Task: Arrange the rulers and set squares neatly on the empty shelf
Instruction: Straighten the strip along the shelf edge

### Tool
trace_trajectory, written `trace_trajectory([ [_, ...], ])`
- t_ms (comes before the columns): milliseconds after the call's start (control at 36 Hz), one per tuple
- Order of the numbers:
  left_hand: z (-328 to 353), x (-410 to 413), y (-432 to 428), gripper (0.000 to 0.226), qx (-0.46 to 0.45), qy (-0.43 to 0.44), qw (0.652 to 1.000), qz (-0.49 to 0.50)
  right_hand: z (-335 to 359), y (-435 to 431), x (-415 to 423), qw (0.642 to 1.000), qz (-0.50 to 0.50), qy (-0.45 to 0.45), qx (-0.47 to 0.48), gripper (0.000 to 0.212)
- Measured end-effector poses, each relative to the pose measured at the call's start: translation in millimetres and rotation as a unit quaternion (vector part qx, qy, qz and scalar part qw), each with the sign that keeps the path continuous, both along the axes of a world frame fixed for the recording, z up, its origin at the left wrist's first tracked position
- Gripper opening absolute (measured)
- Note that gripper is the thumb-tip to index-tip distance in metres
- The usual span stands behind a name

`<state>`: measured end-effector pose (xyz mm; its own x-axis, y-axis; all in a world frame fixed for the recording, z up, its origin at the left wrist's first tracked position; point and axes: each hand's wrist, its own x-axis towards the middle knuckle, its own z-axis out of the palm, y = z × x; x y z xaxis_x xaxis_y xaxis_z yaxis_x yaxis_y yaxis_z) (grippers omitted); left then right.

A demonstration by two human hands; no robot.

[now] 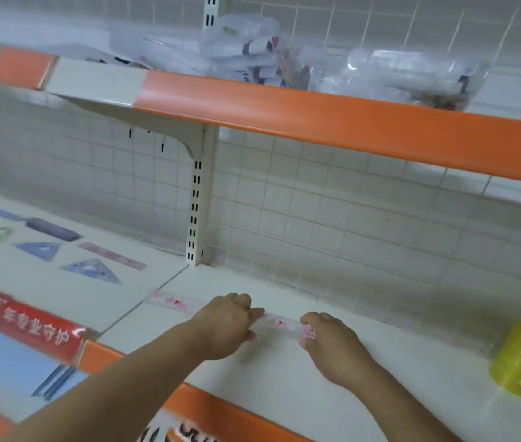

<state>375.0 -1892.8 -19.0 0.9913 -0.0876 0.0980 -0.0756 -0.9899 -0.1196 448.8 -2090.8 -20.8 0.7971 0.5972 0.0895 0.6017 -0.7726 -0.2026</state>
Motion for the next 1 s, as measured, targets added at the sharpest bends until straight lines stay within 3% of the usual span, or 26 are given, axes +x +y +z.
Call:
trace_trajectory([
  [306, 8.0, -66.7, 78.9, 0.047, 0.000, -0.034, 0.998, 0.057, 5.5, 103.6, -42.3, 0.997, 0.078, -0.003, 0.005, 0.037],
  [694, 30.1, -205.2, 263.9, 0.045, 0.038, -0.061, 0.988, 0.133, 16.4, 295.3, -159.3, 0.992, 0.127, 0.000, 0.025, 0.041],
  [1000, 24.7, -279.0, 383.5, 0.039, 0.015, -0.055, 0.982, 0.180, 16.0, 414.3, -218.4, 0.987, 0.160, 0.013, 0.021, 0.041],
])
